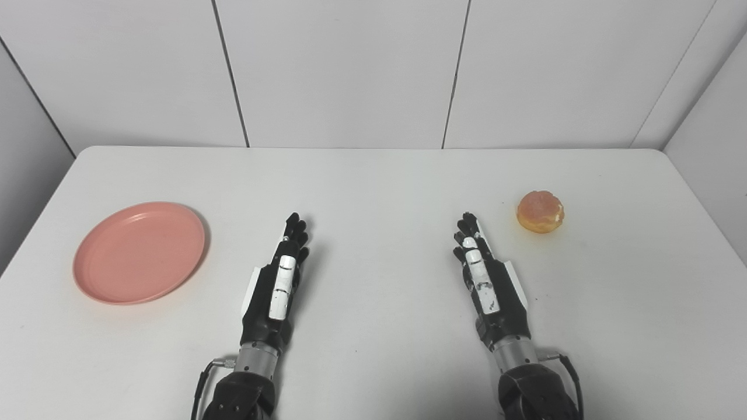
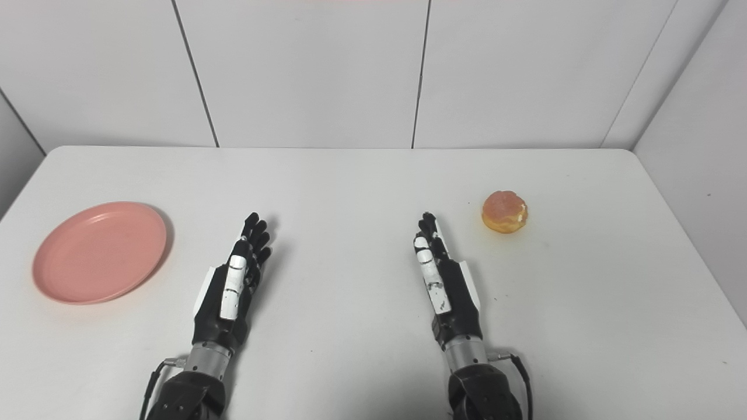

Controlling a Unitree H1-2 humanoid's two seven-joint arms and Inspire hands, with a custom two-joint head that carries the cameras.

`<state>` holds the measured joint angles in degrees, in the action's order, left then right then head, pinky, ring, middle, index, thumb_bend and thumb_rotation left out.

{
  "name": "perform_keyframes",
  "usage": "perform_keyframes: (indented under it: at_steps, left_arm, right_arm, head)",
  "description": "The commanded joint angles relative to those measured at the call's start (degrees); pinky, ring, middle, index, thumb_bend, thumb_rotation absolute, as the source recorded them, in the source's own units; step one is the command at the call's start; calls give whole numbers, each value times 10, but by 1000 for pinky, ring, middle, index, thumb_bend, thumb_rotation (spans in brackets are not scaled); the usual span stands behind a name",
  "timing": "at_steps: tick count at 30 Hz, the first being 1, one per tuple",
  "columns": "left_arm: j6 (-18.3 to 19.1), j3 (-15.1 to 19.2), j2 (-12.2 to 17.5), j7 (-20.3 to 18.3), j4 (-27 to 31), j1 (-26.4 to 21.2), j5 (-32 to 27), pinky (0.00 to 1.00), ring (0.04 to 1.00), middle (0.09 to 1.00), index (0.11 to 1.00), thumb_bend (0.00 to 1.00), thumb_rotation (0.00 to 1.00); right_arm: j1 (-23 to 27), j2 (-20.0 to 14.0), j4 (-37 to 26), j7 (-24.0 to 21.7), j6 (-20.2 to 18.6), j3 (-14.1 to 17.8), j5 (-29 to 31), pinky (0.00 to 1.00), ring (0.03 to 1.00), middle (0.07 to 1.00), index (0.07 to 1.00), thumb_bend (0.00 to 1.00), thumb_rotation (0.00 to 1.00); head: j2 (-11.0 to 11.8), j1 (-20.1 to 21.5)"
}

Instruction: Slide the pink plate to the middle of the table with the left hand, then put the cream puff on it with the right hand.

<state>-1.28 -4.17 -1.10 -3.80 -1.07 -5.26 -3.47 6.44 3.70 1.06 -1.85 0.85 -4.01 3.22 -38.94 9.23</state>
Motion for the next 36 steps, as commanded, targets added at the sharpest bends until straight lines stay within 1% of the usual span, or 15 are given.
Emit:
perform_keyframes:
  at_steps: [1, 9, 16, 23, 24, 25, 26, 27, 28, 29, 30, 31, 32, 34, 36]
  left_arm:
    - [7, 1, -2, -1, -9, 7, 1, 1000, 1000, 1000, 1000, 628, 1000]
    - [5, 1, -2, 0, -8, 8, 1, 1000, 1000, 1000, 1000, 631, 1000]
    - [6, 0, -2, -1, -8, 8, 2, 1000, 1000, 1000, 1000, 624, 1000]
    - [4, -3, -5, 2, -9, 9, 7, 1000, 1000, 1000, 1000, 631, 1000]
    - [6, -5, -6, 3, -8, 10, 11, 1000, 1000, 1000, 1000, 630, 1000]
    - [7, -7, -7, 4, -7, 10, 14, 1000, 1000, 1000, 1000, 636, 1000]
    - [9, -11, -10, 8, -6, 12, 20, 1000, 1000, 1000, 1000, 638, 1000]
    - [11, -13, -13, 11, -4, 13, 25, 1000, 1000, 1000, 1000, 643, 1000]
    - [9, -16, -20, 16, -5, 14, 29, 1000, 1000, 1000, 1000, 648, 1000]
    - [7, -18, -25, 21, -6, 14, 33, 1000, 1000, 1000, 1000, 648, 1000]
    - [-2, -19, -37, 29, -9, 15, 36, 1000, 1000, 1000, 998, 637, 1000]
    - [-9, -20, -45, 35, -11, 15, 38, 1000, 1000, 1000, 994, 617, 1000]
    - [-17, -23, -53, 41, -15, 14, 41, 1000, 1000, 1000, 991, 606, 1000]
    - [-26, -27, -64, 48, -20, 13, 46, 998, 1000, 1000, 984, 565, 1000]
    - [-24, -33, -74, 54, -22, 11, 55, 1000, 1000, 1000, 987, 539, 1000]
  right_arm:
    - [12, 2, -16, -4, 0, 0, 3, 1000, 995, 989, 988, 513, 906]
    - [9, 1, -18, -7, -2, 0, 7, 1000, 993, 988, 992, 527, 959]
    - [9, -1, -20, -7, -7, -1, 8, 1000, 990, 987, 990, 536, 966]
    - [8, -5, -22, -9, -4, 0, 9, 1000, 991, 986, 987, 526, 955]
    - [7, -8, -23, -11, -3, 1, 10, 1000, 992, 987, 988, 521, 952]
    - [6, -10, -24, -12, -2, 1, 11, 1000, 993, 988, 991, 516, 955]
    - [5, -16, -25, -16, -2, 2, 12, 1000, 993, 988, 992, 514, 956]
    - [3, -20, -27, -19, -3, 3, 13, 1000, 995, 991, 995, 511, 964]
    - [1, -28, -29, -25, -4, 3, 15, 1000, 997, 996, 999, 512, 979]
    - [0, -34, -30, -29, -4, 4, 17, 1000, 999, 999, 1000, 516, 987]
    - [-3, -42, -34, -35, -6, 7, 21, 1000, 1000, 999, 1000, 518, 987]
    - [-5, -47, -37, -38, -8, 9, 25, 1000, 1000, 1000, 1000, 521, 984]
    - [-6, -52, -38, -41, -11, 13, 29, 1000, 1000, 1000, 1000, 522, 983]
    - [-7, -62, -38, -47, -12, 19, 37, 1000, 1000, 1000, 1000, 549, 975]
    - [-7, -71, -33, -56, 0, 24, 44, 1000, 1000, 1000, 1000, 552, 983]
  head:
    - [0, -1]
    - [0, -1]
    - [0, -1]
    - [4, -28]
    - [7, -46]
    - [8, -50]
    - [14, -85]
    - [14, -85]
    - [20, -120]
    - [21, -126]
    - [25, -160]
    - [25, -160]
    - [29, -189]
    - [34, -213]
    - [39, -234]
